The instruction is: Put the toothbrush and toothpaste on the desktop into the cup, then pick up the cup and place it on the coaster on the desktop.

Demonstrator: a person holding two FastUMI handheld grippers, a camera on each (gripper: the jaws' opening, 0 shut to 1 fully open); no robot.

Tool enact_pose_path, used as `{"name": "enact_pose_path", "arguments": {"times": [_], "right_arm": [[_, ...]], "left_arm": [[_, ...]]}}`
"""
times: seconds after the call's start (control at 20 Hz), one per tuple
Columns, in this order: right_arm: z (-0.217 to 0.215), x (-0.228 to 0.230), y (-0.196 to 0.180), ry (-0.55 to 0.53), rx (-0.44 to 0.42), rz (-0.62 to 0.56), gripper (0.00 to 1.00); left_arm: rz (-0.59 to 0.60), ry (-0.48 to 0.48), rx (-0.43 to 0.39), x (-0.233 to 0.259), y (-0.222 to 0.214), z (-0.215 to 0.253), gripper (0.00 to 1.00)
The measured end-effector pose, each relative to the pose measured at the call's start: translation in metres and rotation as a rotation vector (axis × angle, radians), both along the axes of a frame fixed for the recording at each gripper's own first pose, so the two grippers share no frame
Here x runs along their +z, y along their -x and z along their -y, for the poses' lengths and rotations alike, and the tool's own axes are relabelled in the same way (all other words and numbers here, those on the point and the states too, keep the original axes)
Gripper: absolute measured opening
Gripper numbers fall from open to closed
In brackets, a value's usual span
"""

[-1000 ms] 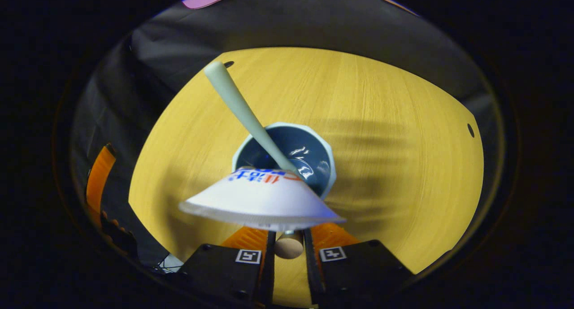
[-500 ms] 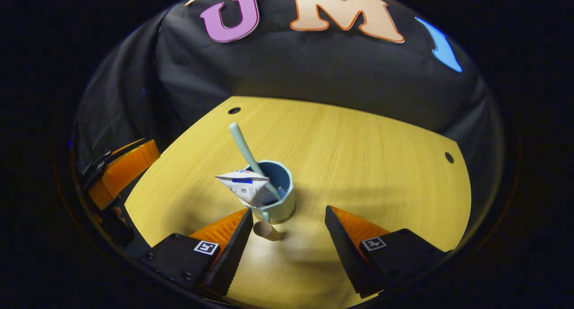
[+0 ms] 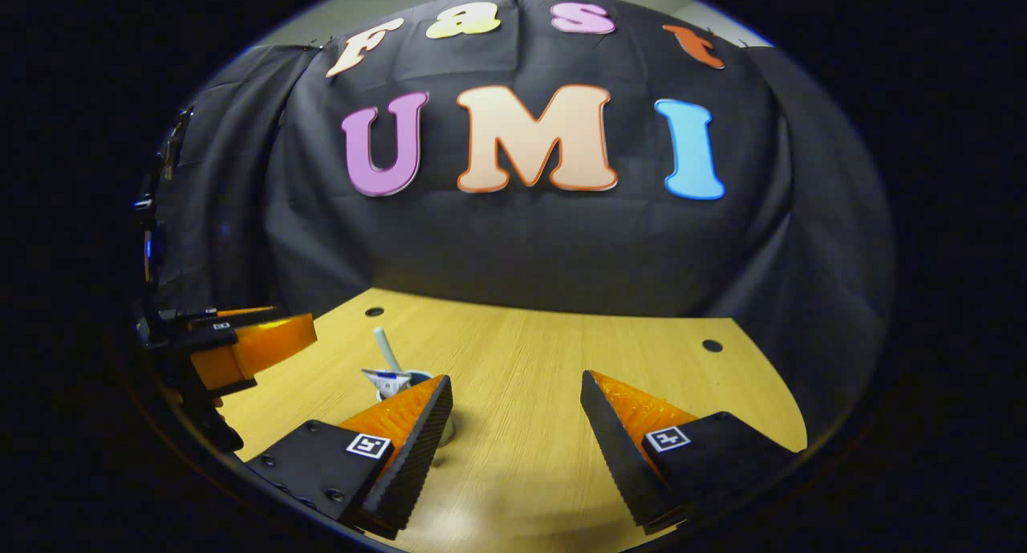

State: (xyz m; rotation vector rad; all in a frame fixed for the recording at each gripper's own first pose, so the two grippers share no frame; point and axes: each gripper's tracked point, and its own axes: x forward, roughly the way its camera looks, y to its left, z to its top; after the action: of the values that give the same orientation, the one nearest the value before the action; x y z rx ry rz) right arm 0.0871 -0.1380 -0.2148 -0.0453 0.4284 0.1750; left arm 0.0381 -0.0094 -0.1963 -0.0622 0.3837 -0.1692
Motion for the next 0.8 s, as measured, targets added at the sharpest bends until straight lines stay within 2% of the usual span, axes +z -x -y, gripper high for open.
{"name": "enact_pose_path", "arguments": {"times": [0.2, 0.6, 0.8], "right_arm": [[0.020, 0.027, 0.004, 0.010, -0.050, 0.117, 0.99], [0.033, 0.057, 0.008, -0.021, -0.082, 0.201, 0.98], [0.036, 0.085, 0.010, 0.010, -0.066, 0.273, 0.98]], "left_arm": [[0.051, 0.009, 0.003, 0.023, 0.002, 0.012, 0.95], [0.110, 0.017, 0.020, 0.049, 0.009, 0.016, 0.94], [0.118, 0.037, 0.033, 0.060, 0.009, 0.018, 0.94]]}}
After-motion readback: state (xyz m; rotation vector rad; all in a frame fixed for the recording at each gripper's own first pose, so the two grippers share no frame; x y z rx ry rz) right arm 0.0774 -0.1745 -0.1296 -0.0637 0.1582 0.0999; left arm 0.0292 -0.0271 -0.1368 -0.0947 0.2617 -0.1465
